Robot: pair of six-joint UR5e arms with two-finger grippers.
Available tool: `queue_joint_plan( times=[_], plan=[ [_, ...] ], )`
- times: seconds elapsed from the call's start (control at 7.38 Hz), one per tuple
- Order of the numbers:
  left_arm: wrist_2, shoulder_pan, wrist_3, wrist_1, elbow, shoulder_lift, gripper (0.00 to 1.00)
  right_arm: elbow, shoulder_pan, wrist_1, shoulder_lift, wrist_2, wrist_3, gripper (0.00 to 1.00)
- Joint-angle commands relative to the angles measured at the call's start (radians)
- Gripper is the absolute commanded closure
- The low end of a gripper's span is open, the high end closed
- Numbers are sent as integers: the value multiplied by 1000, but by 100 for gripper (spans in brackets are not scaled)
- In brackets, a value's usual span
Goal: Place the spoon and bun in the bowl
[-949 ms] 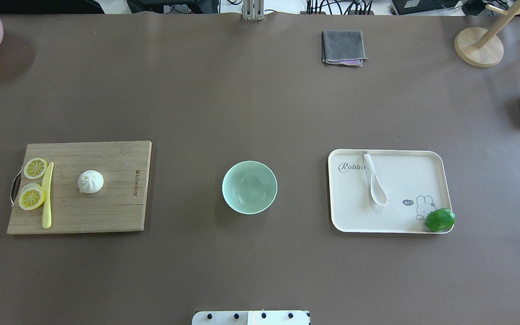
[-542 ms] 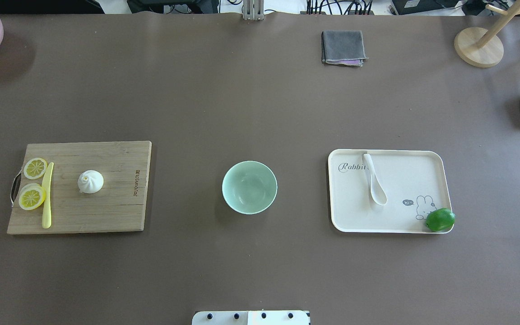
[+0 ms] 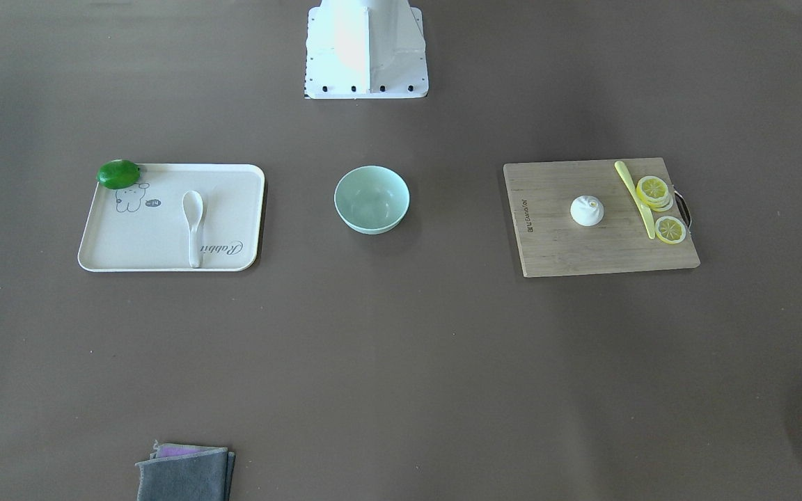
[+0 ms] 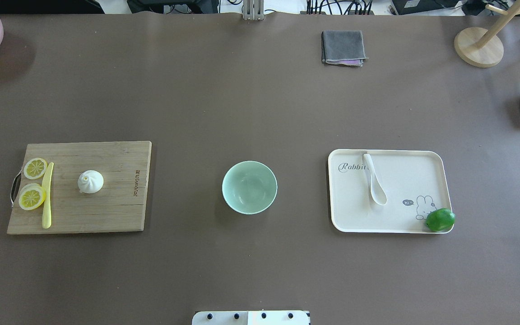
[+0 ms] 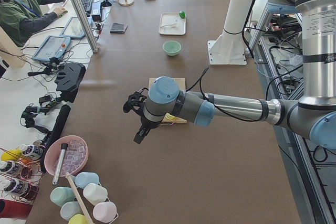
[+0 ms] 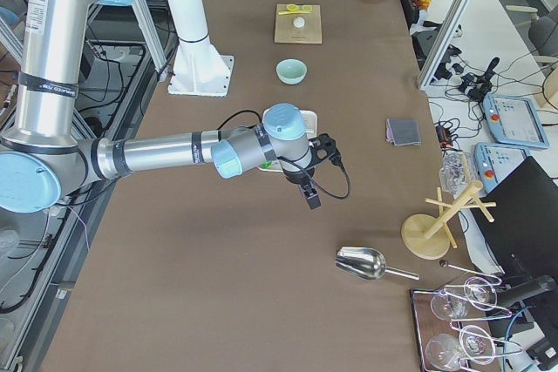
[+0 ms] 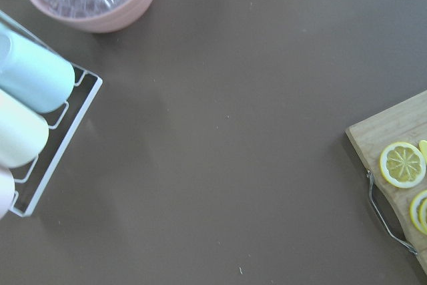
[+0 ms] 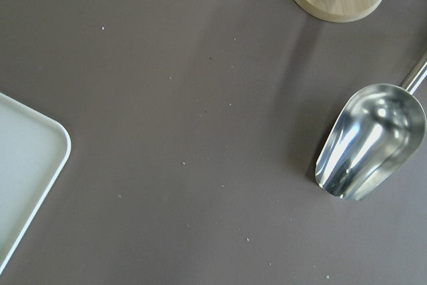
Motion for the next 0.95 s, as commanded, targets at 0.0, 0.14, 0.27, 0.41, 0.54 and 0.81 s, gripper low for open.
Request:
queue_joint_plan(
  times=[0.0,0.14,0.27,0.41,0.54,0.81],
  plan=[
    [-106,0,-10,-184,59,4,2,4,-63,8,85,44,195,0],
    [-145,17,-75,-195,58,7,2,9,-146,46,117,50,351,0],
    [-166,43,-132,-197,53,7,2,7,-224,138,134,38,485,0],
    [-183,86,-193,-198,52,7,2,9,-292,206,163,8,633,0],
    [-185,127,-255,-229,53,9,2,10,-376,232,173,-79,720,0],
    [-185,138,-365,-341,55,23,1,1,-648,226,229,-431,939,0]
  ],
)
